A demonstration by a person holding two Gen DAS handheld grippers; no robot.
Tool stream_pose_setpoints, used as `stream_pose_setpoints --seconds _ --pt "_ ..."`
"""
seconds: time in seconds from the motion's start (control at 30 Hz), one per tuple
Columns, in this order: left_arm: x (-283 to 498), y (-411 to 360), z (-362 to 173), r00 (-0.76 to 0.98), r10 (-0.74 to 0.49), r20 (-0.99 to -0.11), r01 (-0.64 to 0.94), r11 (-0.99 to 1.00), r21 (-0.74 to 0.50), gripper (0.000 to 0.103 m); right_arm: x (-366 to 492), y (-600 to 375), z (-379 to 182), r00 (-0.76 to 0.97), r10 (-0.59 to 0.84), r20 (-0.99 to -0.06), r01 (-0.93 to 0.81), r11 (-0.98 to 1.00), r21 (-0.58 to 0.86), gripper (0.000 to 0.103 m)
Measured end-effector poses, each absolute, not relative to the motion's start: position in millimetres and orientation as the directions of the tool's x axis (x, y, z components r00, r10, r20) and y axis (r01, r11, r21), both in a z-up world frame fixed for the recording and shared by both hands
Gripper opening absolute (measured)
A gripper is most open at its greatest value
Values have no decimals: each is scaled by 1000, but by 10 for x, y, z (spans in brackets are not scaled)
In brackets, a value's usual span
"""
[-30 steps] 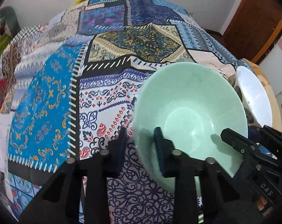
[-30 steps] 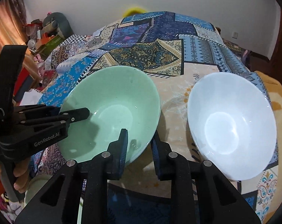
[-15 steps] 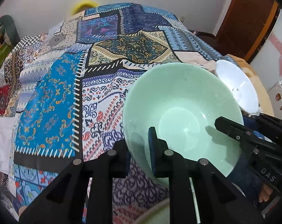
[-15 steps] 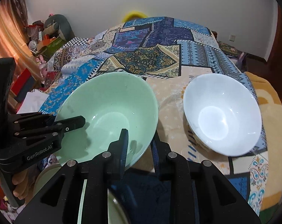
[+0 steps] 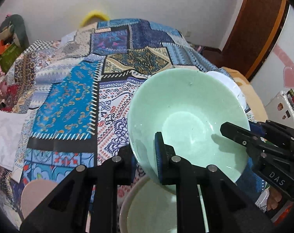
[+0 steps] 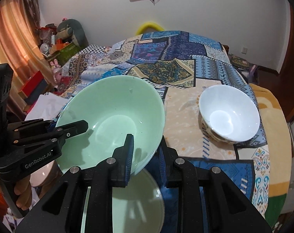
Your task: Organize plates and bowls
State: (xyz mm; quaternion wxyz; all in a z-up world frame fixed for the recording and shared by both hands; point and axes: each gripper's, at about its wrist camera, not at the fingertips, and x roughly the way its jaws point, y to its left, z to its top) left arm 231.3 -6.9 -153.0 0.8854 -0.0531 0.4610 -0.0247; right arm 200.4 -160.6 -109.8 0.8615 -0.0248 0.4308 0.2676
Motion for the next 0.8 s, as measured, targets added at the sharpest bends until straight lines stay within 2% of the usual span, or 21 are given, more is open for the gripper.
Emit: stream_pose_setpoints --seconds 0.8 --pt "1233 511 -1222 650 -38 -759 -90 988 -126 17 1414 -1016 -954 457 546 -702 -593 775 217 22"
